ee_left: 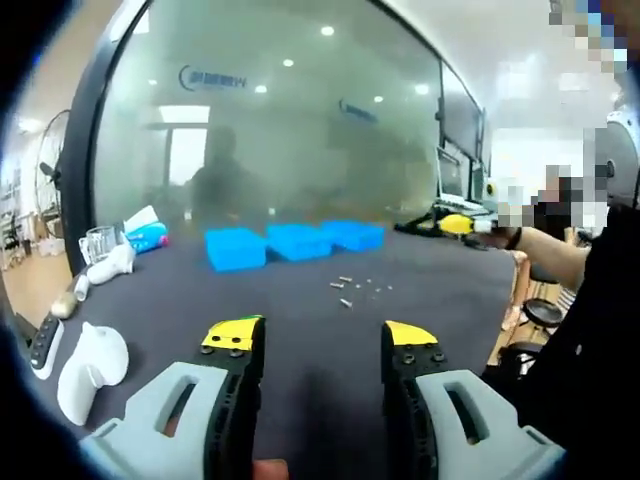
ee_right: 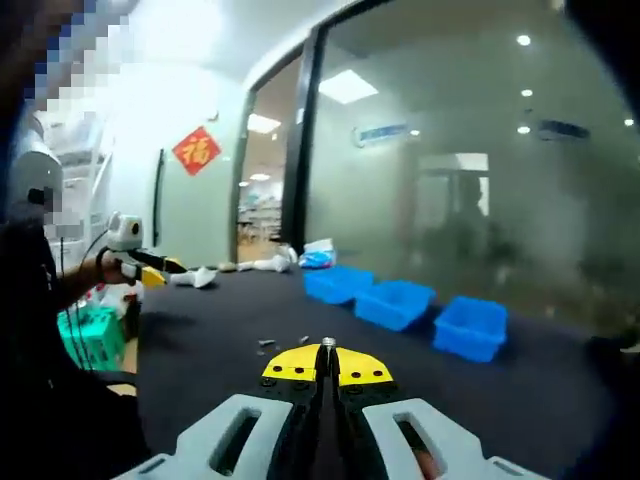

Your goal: Sort the screws, nuts, and washers into the corresponding bins

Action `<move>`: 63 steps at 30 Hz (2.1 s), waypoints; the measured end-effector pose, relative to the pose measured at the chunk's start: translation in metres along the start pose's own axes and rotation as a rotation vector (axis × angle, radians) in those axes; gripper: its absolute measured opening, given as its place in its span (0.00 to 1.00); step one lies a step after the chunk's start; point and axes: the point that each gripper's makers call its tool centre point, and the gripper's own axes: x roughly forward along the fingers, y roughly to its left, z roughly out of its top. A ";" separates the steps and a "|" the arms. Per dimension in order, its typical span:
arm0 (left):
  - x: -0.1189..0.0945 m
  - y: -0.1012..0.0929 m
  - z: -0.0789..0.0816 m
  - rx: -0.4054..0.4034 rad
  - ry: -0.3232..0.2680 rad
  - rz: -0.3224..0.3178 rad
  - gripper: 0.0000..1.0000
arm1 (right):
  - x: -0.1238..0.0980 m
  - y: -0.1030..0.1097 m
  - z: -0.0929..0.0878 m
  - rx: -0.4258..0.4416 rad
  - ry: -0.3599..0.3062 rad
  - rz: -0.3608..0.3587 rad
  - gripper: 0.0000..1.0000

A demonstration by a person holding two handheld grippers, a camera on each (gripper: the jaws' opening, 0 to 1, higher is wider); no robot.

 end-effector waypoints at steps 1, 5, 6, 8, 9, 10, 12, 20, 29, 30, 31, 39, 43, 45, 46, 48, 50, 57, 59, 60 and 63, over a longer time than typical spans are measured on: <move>0.000 0.001 0.001 0.003 -0.001 0.003 0.45 | -0.004 -0.004 -0.001 0.000 -0.009 -0.022 0.01; 0.000 0.002 0.002 0.002 -0.006 0.008 0.45 | -0.019 -0.021 0.003 0.013 -0.046 -0.105 0.01; 0.000 0.003 0.003 0.002 -0.006 0.009 0.45 | -0.020 -0.023 0.005 0.007 -0.048 -0.111 0.01; 0.000 0.003 0.003 0.002 -0.008 0.011 0.45 | -0.021 -0.029 0.010 0.001 -0.057 -0.130 0.01; 0.001 0.004 0.003 0.002 -0.009 0.013 0.45 | -0.021 -0.033 0.012 0.004 -0.060 -0.139 0.01; 0.001 0.004 0.003 0.002 -0.009 0.015 0.45 | -0.020 -0.036 0.014 0.001 -0.059 -0.145 0.01; 0.000 0.005 0.003 0.004 -0.010 0.019 0.45 | -0.017 -0.043 0.016 -0.006 -0.062 -0.157 0.01; -0.001 0.007 0.000 0.001 -0.010 0.024 0.45 | 0.017 -0.078 0.023 -0.011 -0.057 -0.181 0.01; 0.000 0.011 0.000 -0.016 -0.019 0.035 0.45 | 0.070 -0.129 0.027 -0.042 -0.015 -0.220 0.01; 0.000 0.012 0.000 -0.019 -0.021 0.037 0.45 | 0.077 -0.136 0.025 -0.036 -0.010 -0.223 0.01; 0.000 0.012 0.000 -0.021 -0.024 0.038 0.45 | 0.083 -0.145 0.022 -0.028 0.009 -0.230 0.01; -0.002 0.015 -0.001 -0.031 -0.028 0.050 0.45 | 0.128 -0.178 0.010 -0.050 0.100 -0.266 0.01; -0.003 0.015 -0.002 -0.036 -0.028 0.053 0.45 | 0.151 -0.194 0.007 -0.061 0.124 -0.295 0.01; -0.003 0.015 -0.003 -0.041 -0.029 0.055 0.45 | 0.158 -0.200 0.005 -0.057 0.138 -0.309 0.01; -0.003 0.015 -0.003 -0.042 -0.029 0.055 0.45 | 0.162 -0.202 0.004 -0.048 0.143 -0.312 0.01; -0.003 0.015 -0.003 -0.040 -0.027 0.056 0.45 | 0.169 -0.205 0.001 -0.041 0.162 -0.312 0.01; -0.003 0.017 -0.003 -0.041 -0.027 0.059 0.45 | 0.175 -0.207 -0.001 -0.035 0.177 -0.315 0.01; -0.004 0.021 -0.004 -0.043 -0.027 0.070 0.45 | 0.186 -0.219 -0.018 -0.012 0.250 -0.334 0.01; -0.004 0.022 -0.005 -0.040 -0.024 0.076 0.45 | 0.186 -0.223 -0.020 -0.010 0.260 -0.348 0.01; -0.005 0.023 -0.005 -0.040 -0.024 0.078 0.45 | 0.185 -0.226 -0.020 -0.014 0.257 -0.361 0.01; -0.005 0.025 -0.005 -0.045 -0.027 0.085 0.45 | 0.184 -0.229 -0.019 0.000 0.243 -0.378 0.01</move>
